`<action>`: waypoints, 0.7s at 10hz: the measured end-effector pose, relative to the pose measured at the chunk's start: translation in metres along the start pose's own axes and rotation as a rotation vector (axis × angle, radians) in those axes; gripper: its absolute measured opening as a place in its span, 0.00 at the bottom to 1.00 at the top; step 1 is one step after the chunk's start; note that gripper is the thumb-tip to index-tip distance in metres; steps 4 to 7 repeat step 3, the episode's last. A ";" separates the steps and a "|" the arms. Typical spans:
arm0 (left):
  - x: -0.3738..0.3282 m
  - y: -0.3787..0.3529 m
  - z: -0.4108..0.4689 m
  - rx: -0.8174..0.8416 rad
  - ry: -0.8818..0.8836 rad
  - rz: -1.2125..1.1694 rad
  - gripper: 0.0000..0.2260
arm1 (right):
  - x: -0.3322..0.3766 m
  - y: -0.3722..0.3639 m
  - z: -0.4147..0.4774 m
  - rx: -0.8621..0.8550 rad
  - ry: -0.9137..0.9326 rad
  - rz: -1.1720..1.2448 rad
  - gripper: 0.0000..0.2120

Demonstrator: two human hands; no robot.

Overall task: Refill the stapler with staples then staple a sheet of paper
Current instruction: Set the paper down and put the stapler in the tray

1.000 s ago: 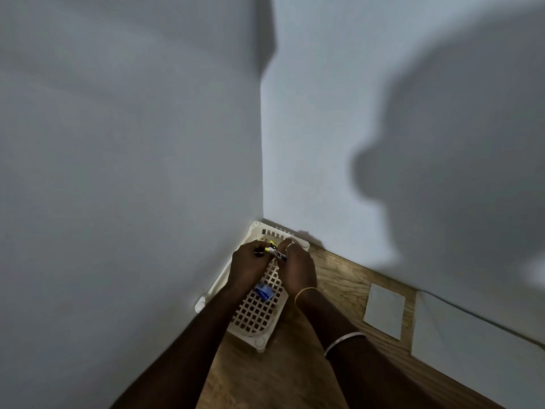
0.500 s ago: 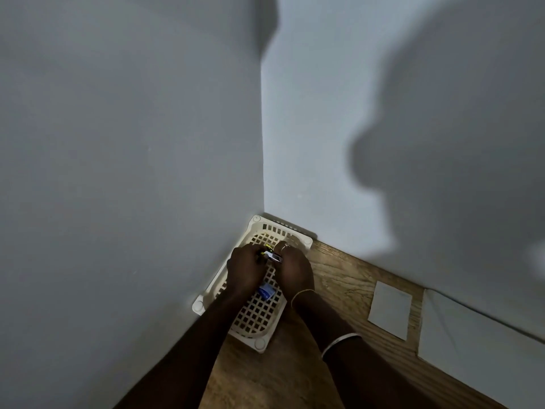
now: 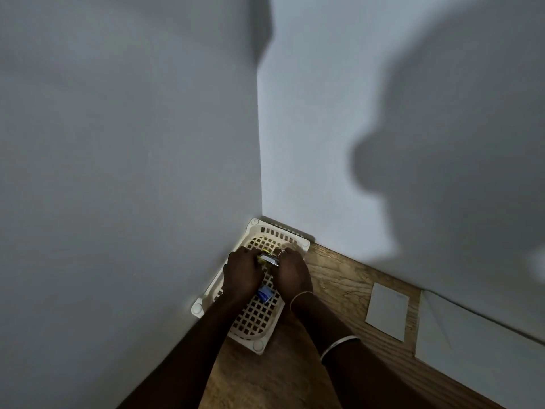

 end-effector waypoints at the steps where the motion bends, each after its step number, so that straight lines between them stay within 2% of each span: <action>1: -0.002 0.005 -0.007 0.003 0.009 -0.035 0.19 | 0.000 0.012 -0.008 0.003 -0.021 0.053 0.15; 3: -0.022 0.021 -0.014 -0.074 -0.045 -0.156 0.15 | -0.013 0.051 -0.041 -0.073 -0.011 0.117 0.17; 7: -0.022 0.021 -0.014 -0.074 -0.045 -0.156 0.15 | -0.013 0.051 -0.041 -0.073 -0.011 0.117 0.17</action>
Point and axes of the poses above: each hand's wrist, its own z-axis towards the middle knuckle, its own y-axis out of the back of the hand, x = y × z, the point moved 2 cm from there along z, towards the middle knuckle, and after that the axes turned 2 degrees about -z, right-handed, at the moved point
